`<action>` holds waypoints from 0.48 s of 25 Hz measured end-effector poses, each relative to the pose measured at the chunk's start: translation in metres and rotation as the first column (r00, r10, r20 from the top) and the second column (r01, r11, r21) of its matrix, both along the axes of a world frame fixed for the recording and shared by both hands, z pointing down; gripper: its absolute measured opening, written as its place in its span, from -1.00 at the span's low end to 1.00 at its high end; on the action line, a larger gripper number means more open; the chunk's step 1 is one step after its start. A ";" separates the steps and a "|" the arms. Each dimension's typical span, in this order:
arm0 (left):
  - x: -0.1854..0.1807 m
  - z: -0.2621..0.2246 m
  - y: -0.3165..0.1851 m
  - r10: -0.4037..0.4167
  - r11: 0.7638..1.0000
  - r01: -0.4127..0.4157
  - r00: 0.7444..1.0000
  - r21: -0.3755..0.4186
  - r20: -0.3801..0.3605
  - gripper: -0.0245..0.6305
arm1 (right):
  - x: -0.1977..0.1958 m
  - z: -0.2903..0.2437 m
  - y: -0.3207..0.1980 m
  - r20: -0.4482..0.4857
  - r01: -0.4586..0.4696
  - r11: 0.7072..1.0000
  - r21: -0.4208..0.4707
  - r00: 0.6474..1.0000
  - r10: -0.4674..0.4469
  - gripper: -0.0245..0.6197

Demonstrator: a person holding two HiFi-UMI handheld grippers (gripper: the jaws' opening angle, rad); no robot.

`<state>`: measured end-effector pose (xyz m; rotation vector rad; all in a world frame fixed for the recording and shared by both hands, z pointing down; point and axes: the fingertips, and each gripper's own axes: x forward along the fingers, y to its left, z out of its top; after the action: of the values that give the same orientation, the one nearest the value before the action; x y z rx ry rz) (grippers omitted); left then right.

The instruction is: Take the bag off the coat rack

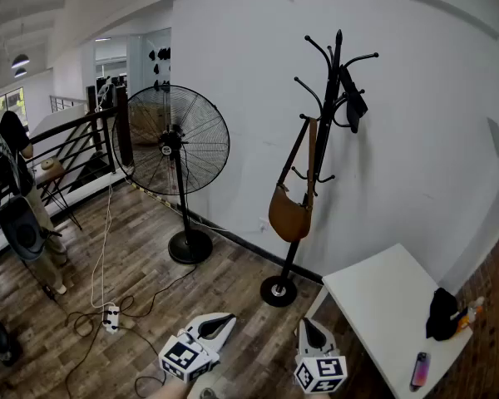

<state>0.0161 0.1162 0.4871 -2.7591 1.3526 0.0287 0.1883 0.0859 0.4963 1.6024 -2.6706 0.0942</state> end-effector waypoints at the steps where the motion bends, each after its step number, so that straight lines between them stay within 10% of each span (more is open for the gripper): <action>1: 0.002 0.004 0.001 -0.002 1.000 0.001 1.000 -0.028 -0.010 -0.91 | 0.000 0.000 0.001 -0.002 0.003 1.000 0.003 1.000 -0.003 -0.93; 10: 0.006 0.017 -0.011 -0.030 0.998 0.029 1.000 -0.055 -0.011 -0.90 | -0.001 0.002 -0.013 0.037 0.021 1.000 0.008 0.999 -0.022 -0.93; 12: 0.003 0.019 -0.023 -0.022 0.998 0.020 0.999 -0.066 -0.026 -0.54 | -0.005 0.001 -0.023 0.019 0.011 1.000 0.016 1.000 -0.011 -0.82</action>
<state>0.0194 0.0930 0.5066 -2.8076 1.4138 0.0209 0.1834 0.0630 0.4975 1.5996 -2.7008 0.0893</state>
